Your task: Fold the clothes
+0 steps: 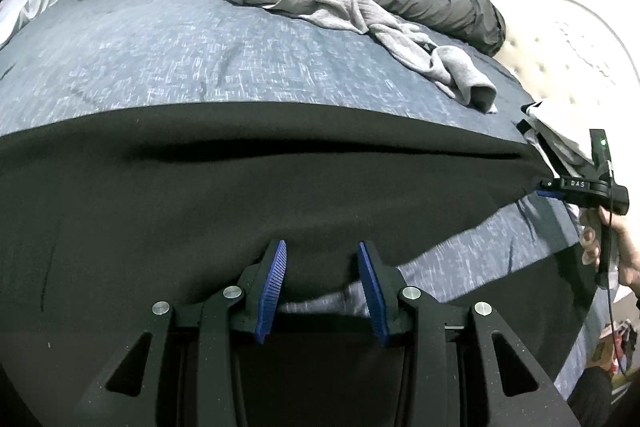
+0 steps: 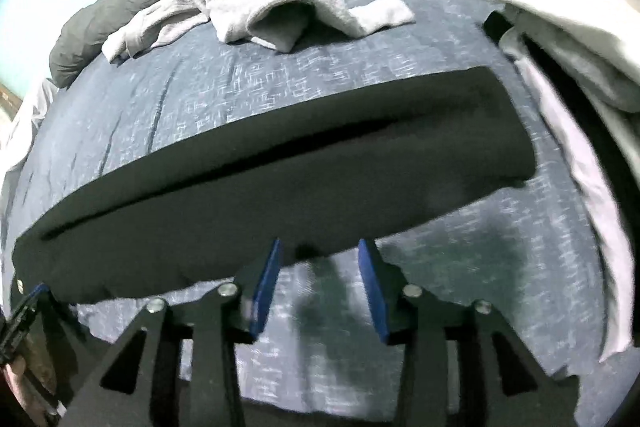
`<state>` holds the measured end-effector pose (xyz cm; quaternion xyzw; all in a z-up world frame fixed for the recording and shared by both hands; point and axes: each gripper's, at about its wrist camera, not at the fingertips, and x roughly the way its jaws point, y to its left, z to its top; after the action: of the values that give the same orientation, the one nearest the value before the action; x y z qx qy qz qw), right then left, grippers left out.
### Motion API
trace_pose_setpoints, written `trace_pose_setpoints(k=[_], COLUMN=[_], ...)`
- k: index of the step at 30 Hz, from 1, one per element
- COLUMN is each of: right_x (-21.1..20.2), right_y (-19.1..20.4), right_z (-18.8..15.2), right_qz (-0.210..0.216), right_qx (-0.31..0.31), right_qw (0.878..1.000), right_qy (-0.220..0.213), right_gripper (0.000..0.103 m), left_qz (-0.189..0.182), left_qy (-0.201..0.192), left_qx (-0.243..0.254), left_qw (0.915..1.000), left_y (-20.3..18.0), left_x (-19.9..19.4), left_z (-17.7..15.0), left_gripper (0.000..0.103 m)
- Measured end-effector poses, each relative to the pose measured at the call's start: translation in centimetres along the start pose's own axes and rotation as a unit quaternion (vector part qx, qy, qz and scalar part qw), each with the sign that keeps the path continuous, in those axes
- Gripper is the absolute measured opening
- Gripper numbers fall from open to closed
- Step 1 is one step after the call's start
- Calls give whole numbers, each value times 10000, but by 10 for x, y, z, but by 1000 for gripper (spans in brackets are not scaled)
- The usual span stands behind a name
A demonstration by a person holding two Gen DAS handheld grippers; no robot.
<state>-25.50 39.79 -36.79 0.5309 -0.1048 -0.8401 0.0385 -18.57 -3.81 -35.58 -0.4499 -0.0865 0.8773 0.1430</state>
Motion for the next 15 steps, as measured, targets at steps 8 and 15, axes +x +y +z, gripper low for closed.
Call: trace_pose_setpoints(k=[8, 15], right_x=[41, 44], right_y=[14, 32], right_z=[16, 4], right_qz=[-286, -672], right_qx=[69, -546], right_qw=[9990, 9959], right_qy=[343, 259], right_gripper=[48, 34], left_qz=[225, 174], left_qy=[220, -8], left_qx=[300, 452], left_qw=[9991, 9988], left_y=[-3, -9], left_x=[27, 16], left_z=[9, 17], left_gripper=[46, 47])
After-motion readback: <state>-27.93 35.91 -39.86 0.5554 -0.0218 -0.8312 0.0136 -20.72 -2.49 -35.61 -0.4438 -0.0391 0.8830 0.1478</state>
